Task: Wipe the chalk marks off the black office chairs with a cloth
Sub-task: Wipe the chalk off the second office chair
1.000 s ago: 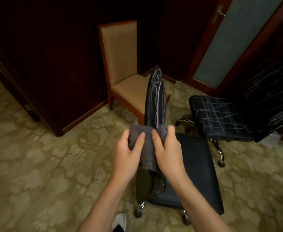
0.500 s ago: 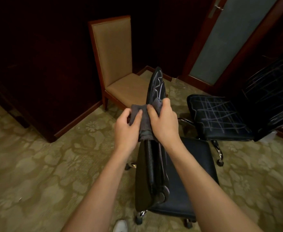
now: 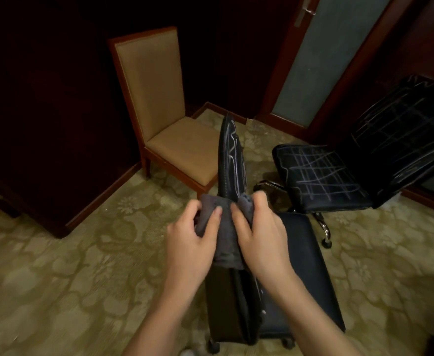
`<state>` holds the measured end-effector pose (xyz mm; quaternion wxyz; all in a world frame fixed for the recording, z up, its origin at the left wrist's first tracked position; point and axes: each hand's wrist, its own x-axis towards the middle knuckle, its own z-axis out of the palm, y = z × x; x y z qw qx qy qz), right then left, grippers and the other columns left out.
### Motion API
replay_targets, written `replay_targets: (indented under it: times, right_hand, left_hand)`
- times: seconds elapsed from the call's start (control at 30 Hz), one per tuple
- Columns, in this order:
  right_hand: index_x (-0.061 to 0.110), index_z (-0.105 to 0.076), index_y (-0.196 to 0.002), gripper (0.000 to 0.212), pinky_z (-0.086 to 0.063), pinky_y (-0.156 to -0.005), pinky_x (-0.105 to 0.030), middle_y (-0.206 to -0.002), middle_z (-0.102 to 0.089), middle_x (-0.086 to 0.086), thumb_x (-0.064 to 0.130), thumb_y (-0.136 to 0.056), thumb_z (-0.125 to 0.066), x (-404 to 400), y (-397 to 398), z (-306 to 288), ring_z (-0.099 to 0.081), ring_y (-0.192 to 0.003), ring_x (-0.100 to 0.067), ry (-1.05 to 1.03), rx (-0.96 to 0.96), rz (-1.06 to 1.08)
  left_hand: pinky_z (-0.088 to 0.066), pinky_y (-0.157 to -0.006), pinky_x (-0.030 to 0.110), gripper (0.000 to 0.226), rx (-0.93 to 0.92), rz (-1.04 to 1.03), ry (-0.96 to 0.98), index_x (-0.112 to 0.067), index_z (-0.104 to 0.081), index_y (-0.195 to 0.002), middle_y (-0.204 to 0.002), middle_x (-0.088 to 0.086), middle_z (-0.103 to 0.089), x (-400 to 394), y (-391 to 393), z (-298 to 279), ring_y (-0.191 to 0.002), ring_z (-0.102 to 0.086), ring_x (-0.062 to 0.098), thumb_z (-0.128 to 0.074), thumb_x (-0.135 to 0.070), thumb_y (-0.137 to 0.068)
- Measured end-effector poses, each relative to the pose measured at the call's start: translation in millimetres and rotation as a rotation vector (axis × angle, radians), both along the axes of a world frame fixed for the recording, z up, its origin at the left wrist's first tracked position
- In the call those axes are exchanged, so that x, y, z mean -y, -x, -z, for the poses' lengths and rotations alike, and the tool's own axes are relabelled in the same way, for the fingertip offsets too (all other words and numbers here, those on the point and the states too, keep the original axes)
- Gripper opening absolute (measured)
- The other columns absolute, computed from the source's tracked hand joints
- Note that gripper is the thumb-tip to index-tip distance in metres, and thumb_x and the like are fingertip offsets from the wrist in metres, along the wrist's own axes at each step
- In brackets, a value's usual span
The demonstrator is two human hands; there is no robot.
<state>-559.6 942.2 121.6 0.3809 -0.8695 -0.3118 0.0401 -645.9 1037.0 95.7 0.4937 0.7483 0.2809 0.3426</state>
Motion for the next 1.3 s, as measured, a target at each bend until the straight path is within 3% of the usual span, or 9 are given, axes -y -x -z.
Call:
replay_targets:
  times: [0.07,0.23,0.43,0.57,0.7,0.9,1.03,1.2,1.3]
  right_hand:
    - [0.023,-0.039,-0.095,0.019,-0.051,-0.078,-0.051,-0.092,-0.065,-0.003,0.039,-0.099,-0.050,-27.9,-29.1,-4.1,-0.065,-0.085,-0.026,0.052,0.048,-0.005]
    - [0.018,-0.041,-0.101,0.021,-0.050,-0.082,-0.052,-0.098,-0.067,-0.011,0.037,-0.101,-0.049,-71.7,-72.7,-8.9,-0.065,-0.089,-0.036,0.096,0.022,0.049]
    - [0.025,-0.040,-0.093,0.017,-0.052,-0.075,-0.052,-0.089,-0.064,-0.001,0.041,-0.097,-0.042,-14.6,-24.7,4.0,-0.065,-0.082,-0.025,0.009,0.005,0.004]
    - [0.030,-0.034,-0.087,0.018,-0.051,-0.072,-0.051,-0.082,-0.062,0.001,0.046,-0.094,-0.040,9.7,-4.4,4.2,-0.063,-0.076,-0.025,0.022,0.019,-0.030]
    - [0.033,-0.033,-0.086,0.018,-0.050,-0.070,-0.047,-0.078,-0.059,0.004,0.047,-0.093,-0.041,18.1,-0.8,-1.4,-0.060,-0.072,-0.022,0.071,0.036,-0.048]
    - [0.023,-0.040,-0.096,0.018,-0.052,-0.076,-0.052,-0.089,-0.064,-0.001,0.041,-0.099,-0.045,-37.8,-47.3,-10.5,-0.065,-0.082,-0.026,0.118,0.095,-0.089]
    - [0.020,-0.039,-0.100,0.018,-0.049,-0.084,-0.052,-0.096,-0.067,-0.008,0.036,-0.103,-0.046,-82.4,-80.3,-20.3,-0.064,-0.090,-0.034,0.198,0.089,-0.029]
    - [0.023,-0.041,-0.096,0.015,-0.051,-0.079,-0.049,-0.091,-0.065,-0.002,0.037,-0.100,-0.044,-33.4,-49.1,-21.4,-0.065,-0.085,-0.027,0.178,0.068,-0.042]
    - [0.028,-0.038,-0.088,0.016,-0.046,-0.073,-0.039,-0.080,-0.059,0.005,0.040,-0.096,-0.042,2.0,-19.2,-18.7,-0.061,-0.078,-0.018,0.178,0.081,-0.090]
  left_hand:
    - [-0.053,-0.064,0.039,0.019,-0.037,-0.044,-0.055,-0.026,-0.057,-0.084,-0.073,-0.009,-0.064,-19.2,-25.0,-1.4,-0.071,-0.064,0.011,-0.060,-0.039,-0.098]
    - [-0.055,-0.080,0.047,0.025,-0.102,-0.090,0.085,-0.031,-0.057,-0.084,-0.081,-0.010,-0.067,-61.5,-77.3,0.5,-0.088,-0.065,0.023,-0.055,-0.055,-0.091]
    - [-0.057,-0.066,0.035,0.011,0.055,0.038,0.259,-0.019,-0.066,-0.089,-0.081,-0.002,-0.072,-11.5,-27.3,-4.7,-0.077,-0.070,0.011,-0.066,-0.027,-0.096]
    - [-0.057,-0.061,0.049,0.016,0.040,0.021,0.222,-0.019,-0.064,-0.082,-0.073,-0.001,-0.070,3.2,-5.9,-1.8,-0.070,-0.069,0.016,-0.069,-0.030,-0.093]
    - [-0.056,-0.056,0.048,0.024,0.035,0.006,0.184,-0.017,-0.064,-0.079,-0.071,-0.004,-0.070,10.9,2.6,-9.8,-0.066,-0.069,0.011,-0.069,-0.038,-0.089]
    - [-0.056,-0.067,0.043,0.021,0.014,-0.059,0.161,-0.022,-0.064,-0.084,-0.075,-0.006,-0.069,-25.8,-40.8,3.9,-0.073,-0.068,0.009,-0.063,-0.041,-0.095]
    - [-0.049,-0.063,0.032,0.020,-0.004,-0.088,0.234,-0.022,-0.064,-0.080,-0.074,-0.004,-0.068,-66.4,-86.6,3.8,-0.072,-0.067,0.012,-0.065,-0.035,-0.095]
    - [-0.058,-0.070,0.039,0.010,0.032,0.021,0.341,-0.024,-0.067,-0.089,-0.083,-0.002,-0.073,-27.6,-51.2,-6.9,-0.081,-0.071,0.013,-0.065,-0.030,-0.096]
    - [-0.059,-0.068,0.046,0.009,0.057,0.030,0.346,-0.021,-0.067,-0.088,-0.080,0.000,-0.072,5.9,-17.5,-10.4,-0.077,-0.071,0.017,-0.066,-0.028,-0.095]
